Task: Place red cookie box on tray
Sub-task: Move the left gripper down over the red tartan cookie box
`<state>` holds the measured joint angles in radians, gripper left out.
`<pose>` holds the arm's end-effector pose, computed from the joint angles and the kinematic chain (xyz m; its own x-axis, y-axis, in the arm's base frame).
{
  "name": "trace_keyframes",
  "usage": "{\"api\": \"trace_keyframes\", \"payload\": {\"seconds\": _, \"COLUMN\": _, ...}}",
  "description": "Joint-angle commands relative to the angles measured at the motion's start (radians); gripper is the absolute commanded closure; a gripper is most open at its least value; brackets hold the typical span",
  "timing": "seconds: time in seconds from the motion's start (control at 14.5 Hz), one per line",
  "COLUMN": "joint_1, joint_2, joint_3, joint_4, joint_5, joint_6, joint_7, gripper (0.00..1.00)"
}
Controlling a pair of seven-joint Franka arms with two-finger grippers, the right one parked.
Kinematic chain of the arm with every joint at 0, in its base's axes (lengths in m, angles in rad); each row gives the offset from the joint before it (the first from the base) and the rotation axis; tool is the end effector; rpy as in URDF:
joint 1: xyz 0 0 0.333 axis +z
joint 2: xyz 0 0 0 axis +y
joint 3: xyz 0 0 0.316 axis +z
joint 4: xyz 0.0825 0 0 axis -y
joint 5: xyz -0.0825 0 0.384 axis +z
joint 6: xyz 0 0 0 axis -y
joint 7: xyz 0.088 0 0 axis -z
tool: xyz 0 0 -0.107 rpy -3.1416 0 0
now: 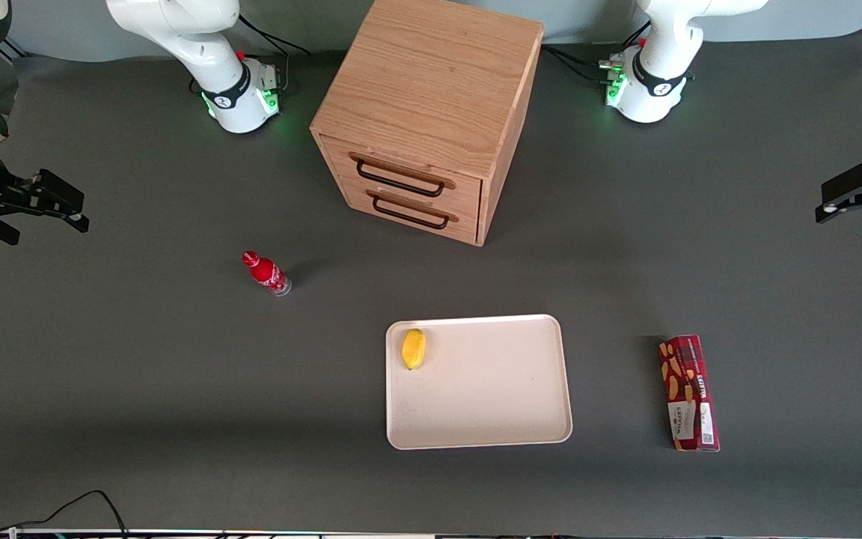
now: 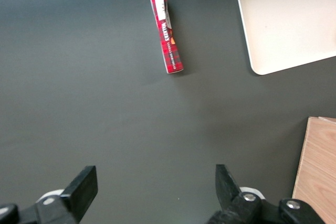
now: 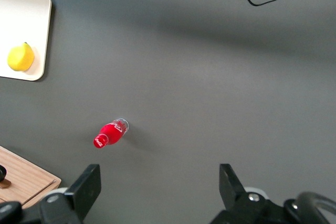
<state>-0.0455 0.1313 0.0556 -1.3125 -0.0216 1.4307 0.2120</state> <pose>0.5802 0.0007 0.6579 0.9790 -0.2038 -0.0096 -0.2037 -0.9789 0.0166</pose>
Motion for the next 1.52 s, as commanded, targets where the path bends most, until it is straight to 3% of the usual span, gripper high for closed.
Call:
{"api": "trace_keyframes", "payload": {"seconds": 0.0, "joint_1": -0.028, "joint_2": -0.016, "joint_3": 0.023, "joint_4": 0.015, "joint_5": 0.003, "joint_6": -0.026, "joint_7": -0.007, "gripper": 0.00}}
{"api": "trace_keyframes", "payload": {"seconds": 0.62, "joint_1": -0.040, "joint_2": 0.034, "joint_3": 0.021, "joint_4": 0.012, "joint_5": 0.003, "joint_6": 0.031, "joint_7": -0.019, "gripper": 0.00}}
{"api": "trace_keyframes", "payload": {"seconds": 1.45, "joint_1": -0.059, "joint_2": 0.589, "joint_3": -0.005, "joint_4": 0.007, "joint_5": -0.003, "joint_6": 0.775, "joint_7": -0.115, "gripper": 0.00}}
